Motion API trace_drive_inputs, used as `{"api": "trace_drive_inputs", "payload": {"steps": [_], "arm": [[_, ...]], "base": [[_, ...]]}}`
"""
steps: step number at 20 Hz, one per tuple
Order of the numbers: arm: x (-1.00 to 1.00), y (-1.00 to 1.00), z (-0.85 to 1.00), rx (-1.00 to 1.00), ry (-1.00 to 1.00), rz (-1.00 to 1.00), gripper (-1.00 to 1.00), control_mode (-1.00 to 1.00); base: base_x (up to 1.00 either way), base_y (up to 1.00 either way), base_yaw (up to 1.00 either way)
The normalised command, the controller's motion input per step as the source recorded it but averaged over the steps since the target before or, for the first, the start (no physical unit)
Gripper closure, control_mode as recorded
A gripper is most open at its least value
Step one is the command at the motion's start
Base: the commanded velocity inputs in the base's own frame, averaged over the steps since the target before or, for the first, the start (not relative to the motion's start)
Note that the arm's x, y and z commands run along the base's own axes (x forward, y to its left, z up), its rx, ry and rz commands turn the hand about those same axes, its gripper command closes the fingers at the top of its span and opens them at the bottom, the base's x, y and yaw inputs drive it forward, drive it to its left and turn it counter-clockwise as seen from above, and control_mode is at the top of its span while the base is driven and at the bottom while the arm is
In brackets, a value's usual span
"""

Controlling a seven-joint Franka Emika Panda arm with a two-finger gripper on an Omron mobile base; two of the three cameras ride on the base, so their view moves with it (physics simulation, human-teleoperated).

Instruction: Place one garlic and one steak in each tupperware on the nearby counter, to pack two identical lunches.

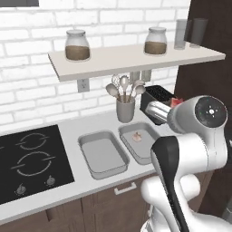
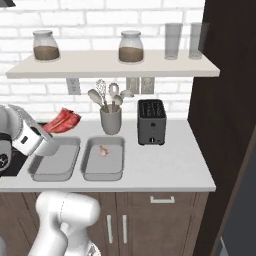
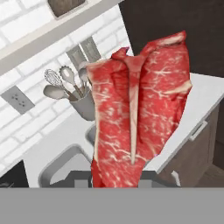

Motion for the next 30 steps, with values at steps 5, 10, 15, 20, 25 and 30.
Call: {"api": "trace_drive_inputs", "payload": {"steps": [5, 10, 15, 20, 25, 30], "arm": [[0.37, -0.32, -0.75, 0.05, 0.07, -0.02, 1.0, -1.0], [0.58, -0.03, -0.97, 0.14, 0.18, 0.0, 1.0, -1.0], [0.54, 0.08, -0.77, 0.07, 0.05, 0.0, 1.0, -1.0], [0.75, 0.0, -0.45, 0.11, 0.03, -0.01, 1.0, -1.0], [0.69, 0.0, -0.43, 0.09, 0.14, -0.09, 1.0, -1.0], [0.34, 0.0, -0.3, 0.04, 0.21, -0.15, 1.0, -1.0]], "base": [[0.0, 0.0, 0.0], [0.0, 0.0, 0.0], [0.0, 0.0, 0.0], [0.0, 0.0, 0.0], [0.0, 0.0, 0.0], [0.0, 0.0, 0.0]]}}
